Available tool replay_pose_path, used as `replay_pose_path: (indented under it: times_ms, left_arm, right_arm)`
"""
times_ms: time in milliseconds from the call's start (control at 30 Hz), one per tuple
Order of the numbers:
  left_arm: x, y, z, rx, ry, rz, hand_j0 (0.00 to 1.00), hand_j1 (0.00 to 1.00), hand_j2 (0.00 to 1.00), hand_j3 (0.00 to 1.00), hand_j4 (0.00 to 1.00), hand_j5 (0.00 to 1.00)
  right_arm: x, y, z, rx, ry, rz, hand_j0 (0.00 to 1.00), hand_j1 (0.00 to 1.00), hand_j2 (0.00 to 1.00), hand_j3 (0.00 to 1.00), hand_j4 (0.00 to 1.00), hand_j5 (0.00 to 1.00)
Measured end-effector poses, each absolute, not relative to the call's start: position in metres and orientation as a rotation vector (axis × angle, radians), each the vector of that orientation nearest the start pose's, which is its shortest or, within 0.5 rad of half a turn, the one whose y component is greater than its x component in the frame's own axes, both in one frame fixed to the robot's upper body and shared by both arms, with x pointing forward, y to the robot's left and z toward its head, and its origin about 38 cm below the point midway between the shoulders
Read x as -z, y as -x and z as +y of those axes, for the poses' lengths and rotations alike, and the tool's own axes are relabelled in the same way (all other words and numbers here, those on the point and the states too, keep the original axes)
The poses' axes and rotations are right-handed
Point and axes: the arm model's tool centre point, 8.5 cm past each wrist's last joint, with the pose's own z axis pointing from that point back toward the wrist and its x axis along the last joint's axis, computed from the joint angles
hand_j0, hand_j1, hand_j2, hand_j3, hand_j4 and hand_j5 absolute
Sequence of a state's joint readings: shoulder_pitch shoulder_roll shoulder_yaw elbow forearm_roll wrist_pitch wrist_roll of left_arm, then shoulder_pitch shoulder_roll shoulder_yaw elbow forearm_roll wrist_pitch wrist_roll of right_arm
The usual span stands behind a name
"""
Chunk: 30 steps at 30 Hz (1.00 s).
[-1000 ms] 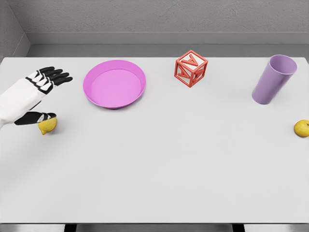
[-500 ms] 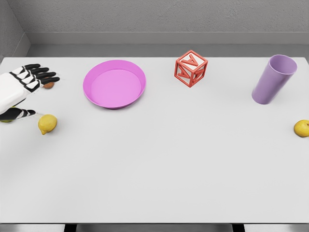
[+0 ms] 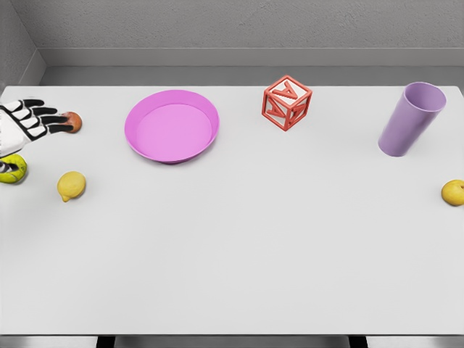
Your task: Put the lemon on the plate with left arm
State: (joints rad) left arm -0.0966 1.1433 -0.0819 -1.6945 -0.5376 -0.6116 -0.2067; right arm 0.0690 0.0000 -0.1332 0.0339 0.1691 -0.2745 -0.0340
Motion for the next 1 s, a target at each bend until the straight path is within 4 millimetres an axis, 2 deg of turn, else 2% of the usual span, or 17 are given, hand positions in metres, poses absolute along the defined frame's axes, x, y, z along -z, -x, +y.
replay_pose_path:
  times_ms: [500,633,767,1000]
  left_arm:
    - [-0.210,-0.350,0.380,2.115,-0.695,-1.377,1.00,1.00,1.00,1.00,1.00,1.00]
    - [-0.197,-0.351,0.382,2.099,-0.675,-1.359,1.00,1.00,1.00,1.00,1.00,1.00]
    - [-0.198,-0.362,0.382,2.085,-0.692,-1.360,1.00,1.00,1.00,1.00,1.00,1.00]
    - [-0.169,-0.364,0.383,2.063,-0.622,-1.315,1.00,1.00,1.00,1.00,1.00,1.00]
  right_arm:
    - [0.258,0.027,-0.272,-0.039,0.110,-0.171,1.00,1.00,1.00,1.00,1.00,1.00]
    - [0.258,0.027,-0.272,-0.039,0.110,-0.171,1.00,1.00,1.00,1.00,1.00,1.00]
    - [0.258,0.027,-0.272,-0.039,0.110,-0.171,1.00,1.00,1.00,1.00,1.00,1.00]
    - [0.258,0.027,-0.272,-0.039,0.110,-0.171,1.00,1.00,1.00,1.00,1.00,1.00]
